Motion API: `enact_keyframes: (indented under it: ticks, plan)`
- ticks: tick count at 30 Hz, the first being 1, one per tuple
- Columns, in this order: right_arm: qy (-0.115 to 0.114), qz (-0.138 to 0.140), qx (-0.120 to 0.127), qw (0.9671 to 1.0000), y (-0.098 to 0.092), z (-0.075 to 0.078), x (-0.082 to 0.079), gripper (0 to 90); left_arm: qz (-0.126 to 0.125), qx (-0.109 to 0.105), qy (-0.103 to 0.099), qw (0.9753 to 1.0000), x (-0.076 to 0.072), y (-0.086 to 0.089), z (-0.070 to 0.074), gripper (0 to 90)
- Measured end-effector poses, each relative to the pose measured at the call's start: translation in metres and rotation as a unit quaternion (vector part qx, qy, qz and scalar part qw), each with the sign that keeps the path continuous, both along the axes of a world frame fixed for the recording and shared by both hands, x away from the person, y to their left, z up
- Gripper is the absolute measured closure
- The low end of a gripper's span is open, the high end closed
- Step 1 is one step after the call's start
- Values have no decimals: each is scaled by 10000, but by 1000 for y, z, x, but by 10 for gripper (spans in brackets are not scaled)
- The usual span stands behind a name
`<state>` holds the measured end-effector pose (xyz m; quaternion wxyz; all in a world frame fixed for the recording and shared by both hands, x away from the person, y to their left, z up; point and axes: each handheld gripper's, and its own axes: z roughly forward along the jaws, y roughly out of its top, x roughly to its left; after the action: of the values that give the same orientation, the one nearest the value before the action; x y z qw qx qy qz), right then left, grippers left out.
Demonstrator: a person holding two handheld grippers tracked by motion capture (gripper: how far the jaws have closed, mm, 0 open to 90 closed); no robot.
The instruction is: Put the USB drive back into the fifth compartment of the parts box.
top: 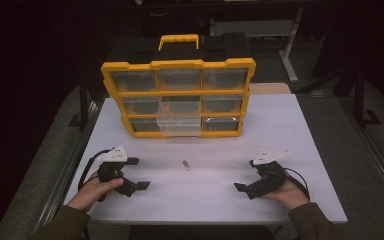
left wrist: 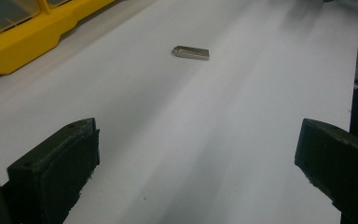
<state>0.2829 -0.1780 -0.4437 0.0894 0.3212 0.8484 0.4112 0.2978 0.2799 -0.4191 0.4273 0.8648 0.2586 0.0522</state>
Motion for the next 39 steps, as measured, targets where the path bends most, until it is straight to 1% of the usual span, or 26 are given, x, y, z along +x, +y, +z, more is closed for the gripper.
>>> enact_keyframes:
  ticks: [5,13,25,39]
  plan:
    - [-27,-12,-5,10000,0,2,0,8,-22,19,1,10000,-1,-1,-1,0]
    - [-8,34,-20,10000,5,5,2,8,-35,49,17,10000,-1,-1,-2,0]
    - [-25,146,24,9999,15,11,6,9,-31,40,30,10000,-1,-1,-2,0]
    - [-1,252,-23,9997,25,12,11,9,-36,39,55,10000,-1,-2,-3,0]
